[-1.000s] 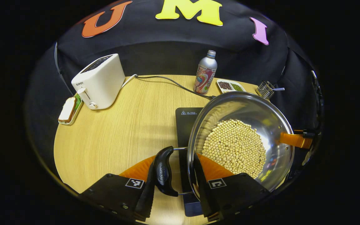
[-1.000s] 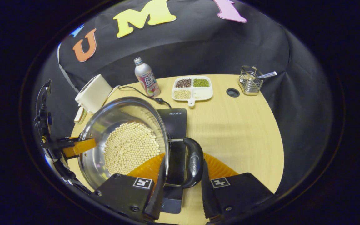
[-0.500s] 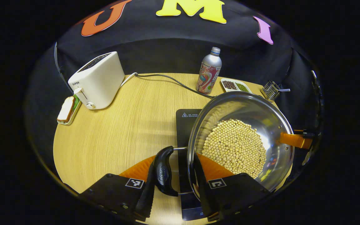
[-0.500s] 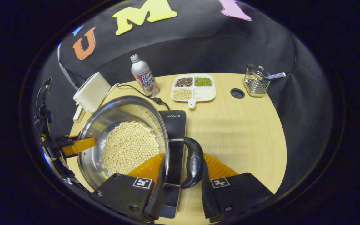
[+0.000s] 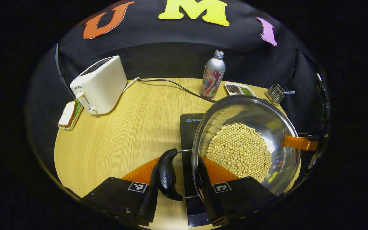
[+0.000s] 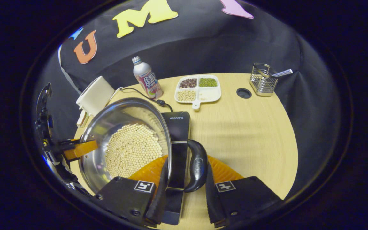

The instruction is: First push the handle of the pot to place it horizontally, then grasp the pot with both hands and set it on the induction cooktop.

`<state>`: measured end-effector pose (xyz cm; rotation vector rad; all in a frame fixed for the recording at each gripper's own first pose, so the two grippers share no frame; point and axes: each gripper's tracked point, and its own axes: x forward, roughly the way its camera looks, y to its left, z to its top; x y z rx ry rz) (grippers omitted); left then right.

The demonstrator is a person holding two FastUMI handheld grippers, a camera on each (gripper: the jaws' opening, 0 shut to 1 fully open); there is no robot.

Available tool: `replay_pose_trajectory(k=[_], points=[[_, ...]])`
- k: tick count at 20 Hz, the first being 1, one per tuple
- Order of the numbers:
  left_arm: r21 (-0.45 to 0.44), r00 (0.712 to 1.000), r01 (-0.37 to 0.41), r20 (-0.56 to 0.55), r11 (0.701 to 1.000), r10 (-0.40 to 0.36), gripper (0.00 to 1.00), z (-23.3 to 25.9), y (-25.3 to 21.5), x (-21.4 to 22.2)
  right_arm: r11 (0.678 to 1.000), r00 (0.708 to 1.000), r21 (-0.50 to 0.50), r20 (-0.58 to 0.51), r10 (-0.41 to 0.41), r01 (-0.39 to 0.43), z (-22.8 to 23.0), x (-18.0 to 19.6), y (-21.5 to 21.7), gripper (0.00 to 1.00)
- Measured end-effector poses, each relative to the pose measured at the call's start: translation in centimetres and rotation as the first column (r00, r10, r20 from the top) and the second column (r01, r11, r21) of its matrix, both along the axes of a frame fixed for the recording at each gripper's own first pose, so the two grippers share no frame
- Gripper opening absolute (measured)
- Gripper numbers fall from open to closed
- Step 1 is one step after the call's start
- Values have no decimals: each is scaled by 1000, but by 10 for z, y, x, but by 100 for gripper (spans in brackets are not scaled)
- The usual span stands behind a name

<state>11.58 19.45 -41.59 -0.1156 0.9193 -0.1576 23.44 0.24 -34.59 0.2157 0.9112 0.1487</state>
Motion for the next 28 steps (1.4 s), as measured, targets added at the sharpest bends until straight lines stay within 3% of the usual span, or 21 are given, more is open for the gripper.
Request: replay_pose_trajectory(k=[10,11,12,13,14,15,16,18,19,28], points=[[19,1000,10,3,1000,-10,61,0,-2,3,1000,1000,-5,6,-14,14,0,-1,0,56],[25,1000,16,1,1000,-16,53,0,-1,3,1000,1000,-9,8,-15,15,1,-1,-2,55],[26,1000,17,1,1000,-17,73,0,0,3,1000,1000,-8,4,-18,18,1,-1,-1,55],[27,1000,17,1,999,-17,75,-1,-1,4,1000,1000,-9,5,-18,18,2,-1,-1,55],[36,1000,16,-9,999,-16,66,-4,0,3,1000,1000,-5,9,-23,23,2,-1,-1,57],[37,999,24,-30,999,-22,69,-6,2,-2,1000,1000,-9,19,-22,22,2,0,-2,58],[40,999,29,-28,999,-28,73,-6,2,-4,999,999,-38,39,-12,14,2,1,-6,61],[62,999,26,41,998,-28,91,3,7,4,998,995,-65,100,11,-5,6,3,-6,79],[66,997,21,71,998,-26,98,9,8,6,997,992,-78,124,12,-2,12,2,-7,79],[101,984,-33,178,994,14,98,42,24,4,991,977,-132,214,-2,31,35,-2,-9,79]])
